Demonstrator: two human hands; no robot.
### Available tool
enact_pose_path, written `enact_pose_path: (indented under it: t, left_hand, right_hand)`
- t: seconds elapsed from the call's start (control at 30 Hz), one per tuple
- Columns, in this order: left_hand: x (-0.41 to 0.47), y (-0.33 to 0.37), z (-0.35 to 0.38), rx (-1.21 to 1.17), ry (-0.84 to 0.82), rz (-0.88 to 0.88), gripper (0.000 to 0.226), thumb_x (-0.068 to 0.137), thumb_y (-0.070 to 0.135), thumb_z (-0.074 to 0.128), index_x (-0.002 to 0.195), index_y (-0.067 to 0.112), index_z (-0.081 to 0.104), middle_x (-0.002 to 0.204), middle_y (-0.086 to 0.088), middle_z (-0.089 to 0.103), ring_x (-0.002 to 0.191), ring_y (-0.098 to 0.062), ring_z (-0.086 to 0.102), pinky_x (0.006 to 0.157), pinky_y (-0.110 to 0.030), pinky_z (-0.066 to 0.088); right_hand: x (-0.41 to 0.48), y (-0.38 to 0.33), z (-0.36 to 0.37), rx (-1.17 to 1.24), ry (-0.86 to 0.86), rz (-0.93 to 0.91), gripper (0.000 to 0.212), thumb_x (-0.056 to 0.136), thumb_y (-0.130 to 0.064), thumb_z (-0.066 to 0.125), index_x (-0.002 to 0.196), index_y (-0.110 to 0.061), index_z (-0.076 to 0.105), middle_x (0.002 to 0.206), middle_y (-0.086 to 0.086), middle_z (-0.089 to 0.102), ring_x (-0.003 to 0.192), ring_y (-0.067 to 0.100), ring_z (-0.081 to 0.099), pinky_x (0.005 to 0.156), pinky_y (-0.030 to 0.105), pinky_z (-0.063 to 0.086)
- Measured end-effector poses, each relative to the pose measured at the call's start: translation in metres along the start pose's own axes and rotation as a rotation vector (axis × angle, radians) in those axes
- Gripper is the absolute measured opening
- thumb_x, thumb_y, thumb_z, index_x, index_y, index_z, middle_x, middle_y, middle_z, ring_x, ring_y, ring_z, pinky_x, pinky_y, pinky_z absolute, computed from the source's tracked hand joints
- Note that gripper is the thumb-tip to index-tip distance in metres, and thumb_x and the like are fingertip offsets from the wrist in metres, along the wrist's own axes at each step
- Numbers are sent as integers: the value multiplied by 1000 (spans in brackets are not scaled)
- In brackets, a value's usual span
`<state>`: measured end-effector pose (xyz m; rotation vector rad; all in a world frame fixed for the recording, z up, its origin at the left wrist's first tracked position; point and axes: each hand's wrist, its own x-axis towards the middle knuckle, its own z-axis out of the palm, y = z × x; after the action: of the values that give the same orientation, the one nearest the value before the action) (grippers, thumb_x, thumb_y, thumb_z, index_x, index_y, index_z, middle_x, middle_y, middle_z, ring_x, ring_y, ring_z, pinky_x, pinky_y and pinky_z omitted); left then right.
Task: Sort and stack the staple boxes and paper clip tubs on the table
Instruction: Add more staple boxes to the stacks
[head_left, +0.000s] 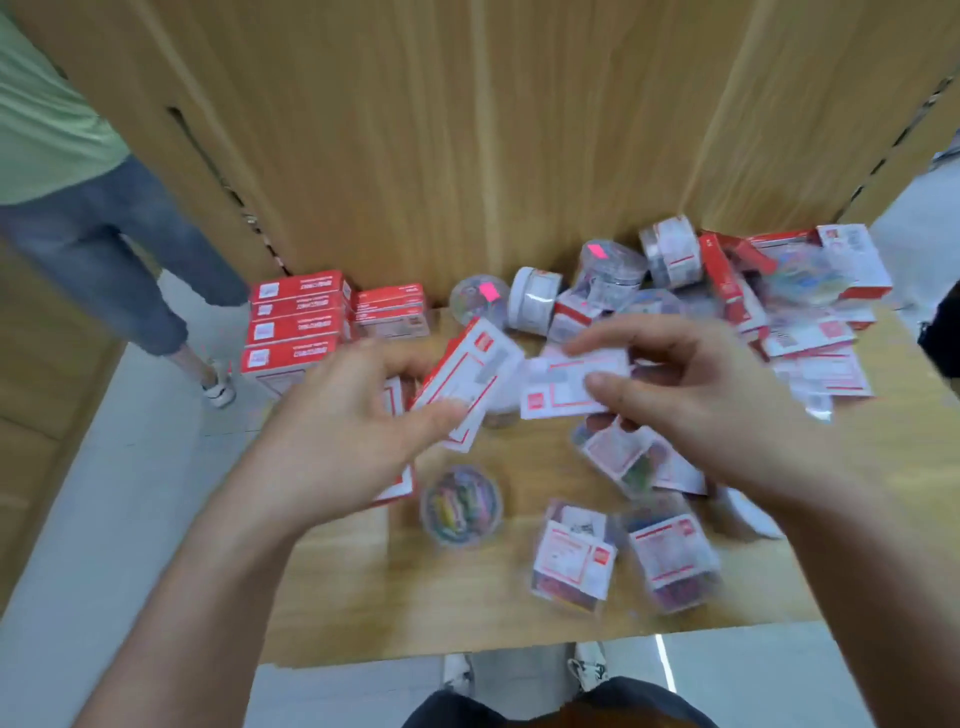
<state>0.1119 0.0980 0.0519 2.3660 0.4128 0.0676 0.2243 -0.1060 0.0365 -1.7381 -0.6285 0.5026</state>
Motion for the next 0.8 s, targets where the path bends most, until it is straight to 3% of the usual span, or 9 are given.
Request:
enact_pose_path:
  t: [0.1, 0.2, 0.3, 0.33, 0.4, 0.47, 0.53, 0.63, 0.8]
  left_hand:
    - [-17, -52, -20, -194, -147, -171, 22, 62, 39, 70, 84, 37, 72, 80, 2, 74, 69, -19, 66, 70, -36, 50]
    - [-19, -97, -31, -246, -300, -284, 18, 62, 36, 72, 78, 29, 76, 76, -6, 73, 60, -12, 57, 63, -29, 41]
    - [-11, -126, -32, -126, -364, -268, 5, 74, 30, 77, 79, 32, 77, 65, 8, 70, 49, -3, 50, 55, -26, 38]
    - [-9, -133, -31, -78, -351, -230, 10, 78, 28, 76, 84, 35, 75, 67, 14, 69, 51, 1, 52, 56, -26, 41]
    - [-5, -142, -28, 30, -272, -129, 24, 77, 30, 75, 96, 44, 69, 84, 22, 67, 76, 5, 58, 72, -22, 46]
    - [-5, -148, -25, 74, -178, -68, 38, 71, 35, 77, 106, 44, 65, 95, 19, 60, 93, 1, 55, 85, -23, 45]
    - [-7, -151, -22, 43, -124, -43, 40, 70, 36, 79, 107, 42, 64, 96, 16, 57, 93, 1, 55, 86, -24, 45]
    - [-11, -153, -18, -66, -84, -47, 27, 69, 34, 81, 87, 48, 66, 86, 14, 61, 82, 1, 60, 81, -26, 49]
    - [-13, -157, -18, -224, -50, -202, 20, 64, 35, 85, 79, 41, 72, 73, 15, 69, 69, 1, 63, 70, -24, 52]
  right_hand:
    - [10, 2, 54, -50, -50, 23, 23, 86, 1, 63, 95, -19, 68, 90, 6, 71, 66, 20, 70, 65, 28, 54]
    - [24, 4, 93, -167, -65, 20, 24, 88, -2, 62, 98, -23, 67, 91, 1, 68, 65, 15, 68, 67, 28, 53]
    - [37, 9, 122, -324, -105, 29, 23, 87, -8, 63, 105, -22, 66, 76, -11, 57, 59, -1, 56, 62, 15, 45]
    - [40, 12, 129, -391, -103, 38, 26, 86, -10, 63, 109, -22, 65, 77, -15, 56, 63, -3, 55, 66, 13, 43]
    - [42, 17, 137, -516, -87, 62, 34, 86, -15, 62, 119, -23, 59, 94, -10, 63, 81, -1, 57, 81, 22, 46]
    - [40, 16, 141, -629, -65, 98, 42, 87, -23, 62, 127, -23, 53, 114, -3, 63, 103, 14, 58, 92, 32, 44]
    - [36, 13, 144, -716, -52, 144, 50, 86, -33, 63, 133, -25, 48, 121, 0, 59, 111, 18, 55, 95, 34, 43]
    - [32, 12, 147, -838, -56, 167, 48, 84, -36, 63, 129, -25, 51, 119, 0, 56, 109, 21, 55, 91, 37, 44]
    - [32, 5, 153, -971, -82, 182, 44, 88, -40, 55, 130, -29, 50, 123, -2, 55, 113, 23, 54, 88, 39, 46]
